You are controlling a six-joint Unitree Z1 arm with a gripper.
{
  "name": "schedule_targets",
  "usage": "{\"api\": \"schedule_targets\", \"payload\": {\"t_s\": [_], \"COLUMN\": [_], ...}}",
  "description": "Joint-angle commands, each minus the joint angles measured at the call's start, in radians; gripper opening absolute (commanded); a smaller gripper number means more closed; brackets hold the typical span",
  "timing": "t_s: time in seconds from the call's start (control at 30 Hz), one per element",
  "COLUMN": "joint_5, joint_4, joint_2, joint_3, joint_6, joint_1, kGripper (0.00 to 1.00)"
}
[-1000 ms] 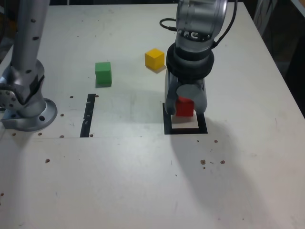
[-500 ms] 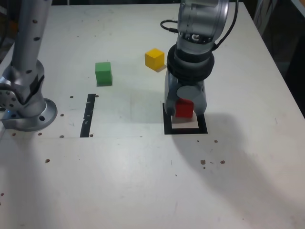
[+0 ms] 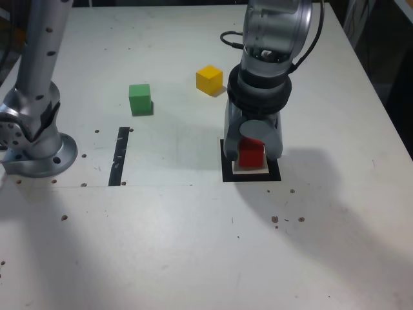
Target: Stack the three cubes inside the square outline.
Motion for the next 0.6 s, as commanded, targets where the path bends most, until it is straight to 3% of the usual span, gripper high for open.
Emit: {"api": "schedule_targets", "payload": {"t_s": [0.0, 0.23, 0.57], "joint_5": [-0.006, -0.011, 0.074], "joint_4": [0.000, 0.025, 0.242], "joint_2": [0.005, -0.013, -0.258], "joint_3": [-0.001, -0.002, 0.018], "joint_6": [0.005, 0.006, 0.026], "joint_1": [0.001, 0.005, 0.115], "kGripper": [0.86, 0.90, 0.94]}}
